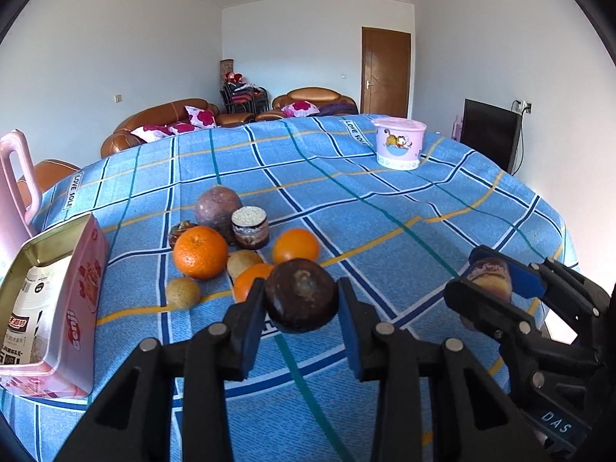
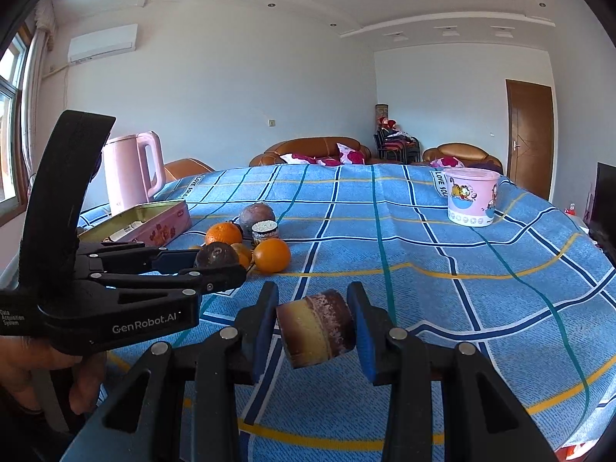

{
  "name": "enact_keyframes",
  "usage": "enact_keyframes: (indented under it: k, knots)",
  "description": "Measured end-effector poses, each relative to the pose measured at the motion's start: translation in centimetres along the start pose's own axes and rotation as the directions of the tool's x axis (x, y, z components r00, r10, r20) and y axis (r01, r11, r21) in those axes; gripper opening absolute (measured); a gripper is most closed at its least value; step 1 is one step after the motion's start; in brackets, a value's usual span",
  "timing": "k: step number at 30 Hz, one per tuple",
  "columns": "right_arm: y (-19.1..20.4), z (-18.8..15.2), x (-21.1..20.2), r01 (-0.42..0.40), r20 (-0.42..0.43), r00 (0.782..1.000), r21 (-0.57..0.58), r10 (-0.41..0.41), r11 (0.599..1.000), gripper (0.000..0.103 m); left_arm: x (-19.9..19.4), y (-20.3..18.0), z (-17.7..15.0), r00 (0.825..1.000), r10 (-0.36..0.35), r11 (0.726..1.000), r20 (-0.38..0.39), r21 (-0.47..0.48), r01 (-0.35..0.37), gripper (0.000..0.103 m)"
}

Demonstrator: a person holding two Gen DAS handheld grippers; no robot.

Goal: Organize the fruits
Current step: 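Carry the mangosteen with the left gripper toward the pink tin while the right carries the pastry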

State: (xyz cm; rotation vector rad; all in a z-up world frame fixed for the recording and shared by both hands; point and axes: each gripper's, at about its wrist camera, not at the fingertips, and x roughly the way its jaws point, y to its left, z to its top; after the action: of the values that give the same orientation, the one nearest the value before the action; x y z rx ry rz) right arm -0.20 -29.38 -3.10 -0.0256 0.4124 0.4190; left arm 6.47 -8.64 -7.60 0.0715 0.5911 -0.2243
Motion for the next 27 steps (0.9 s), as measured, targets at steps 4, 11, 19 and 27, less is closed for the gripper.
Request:
enact_keyframes:
  k: [4, 11, 19, 27]
  knots:
    - [0.6, 0.4, -0.2, -0.011, 0.014, 1.000, -0.007, 0.011, 1.000, 0.039, -0.6, 0.5, 0.1, 1.000, 0.009, 1.000, 0.016, -0.007, -0.009, 0.038]
    - [1.6, 1.1, -0.5, -0.029, 0.042, 0.999, -0.023, 0.030, 0.999, 0.039, -1.4, 0.9, 0.2, 0.998, 0.034, 0.999, 0.048, -0.009, -0.034, 0.038]
    - [2.2, 1.8, -0.6, -0.041, 0.062, 0.997, -0.034, 0.043, 0.999, 0.039, -2.1, 1.5, 0.4, 0.995, 0.062, 0.998, 0.081, -0.018, -0.061, 0.038]
    - [2.9, 2.6, -0.7, -0.051, 0.083, 0.995, -0.053, 0.055, 0.997, 0.039, -2.8, 2.3, 0.4, 0.990, 0.086, 0.996, 0.109, -0.035, -0.082, 0.038]
